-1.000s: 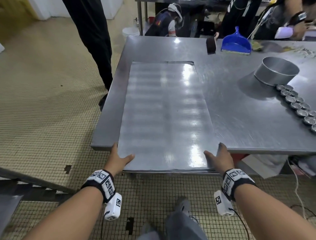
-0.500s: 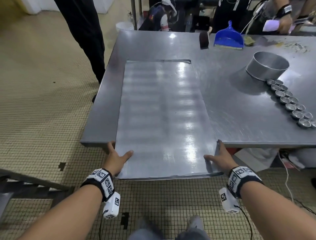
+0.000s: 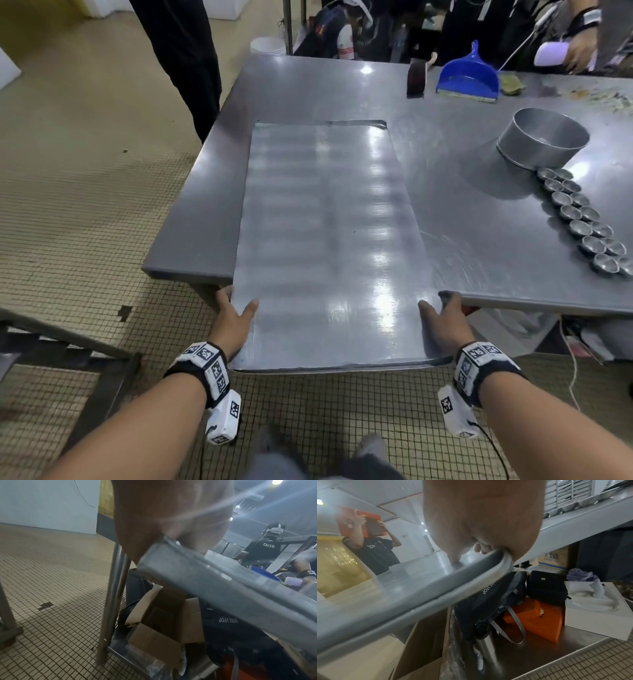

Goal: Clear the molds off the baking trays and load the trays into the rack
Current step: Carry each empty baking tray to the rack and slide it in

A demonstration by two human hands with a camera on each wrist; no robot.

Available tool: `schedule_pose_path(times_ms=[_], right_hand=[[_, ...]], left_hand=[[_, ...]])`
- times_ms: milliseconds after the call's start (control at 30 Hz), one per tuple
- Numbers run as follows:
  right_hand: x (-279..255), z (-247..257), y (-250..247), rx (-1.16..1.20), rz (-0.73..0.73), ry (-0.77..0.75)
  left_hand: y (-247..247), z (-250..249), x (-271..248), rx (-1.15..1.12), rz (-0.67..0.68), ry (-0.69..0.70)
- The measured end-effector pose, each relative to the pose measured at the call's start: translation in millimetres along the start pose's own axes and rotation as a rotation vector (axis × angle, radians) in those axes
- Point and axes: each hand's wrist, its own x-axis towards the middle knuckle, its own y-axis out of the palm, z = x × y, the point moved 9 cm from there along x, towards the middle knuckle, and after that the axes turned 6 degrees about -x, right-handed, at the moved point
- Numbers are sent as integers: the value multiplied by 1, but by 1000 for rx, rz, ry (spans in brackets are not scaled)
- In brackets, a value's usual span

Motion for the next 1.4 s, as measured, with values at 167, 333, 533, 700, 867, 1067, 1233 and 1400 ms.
schedule_pose_path(times_ms=[167, 333, 533, 700, 867, 1067, 1233, 1400], right_hand=[[0, -15, -4, 47, -6, 7], [3, -23, -12, 55, 92, -13], [17, -32, -29, -68, 19, -6], [15, -38, -19, -63, -8, 5], [17, -39, -17, -47, 48, 52], [28, -25, -28, -72, -62, -62], [18, -31, -24, -29, -77, -87], [13, -49, -27, -37, -67, -63]], left_hand=[[10, 2, -2, 7, 21, -9], [17, 3, -5, 27, 36, -8], [32, -5, -10, 43, 101, -49], [35, -8, -10, 51, 121, -39], [34, -8, -1, 37, 132, -22], [32, -13, 3, 83, 65, 35], [30, -10, 0, 108, 55, 55], [31, -8, -9, 114, 40, 84]])
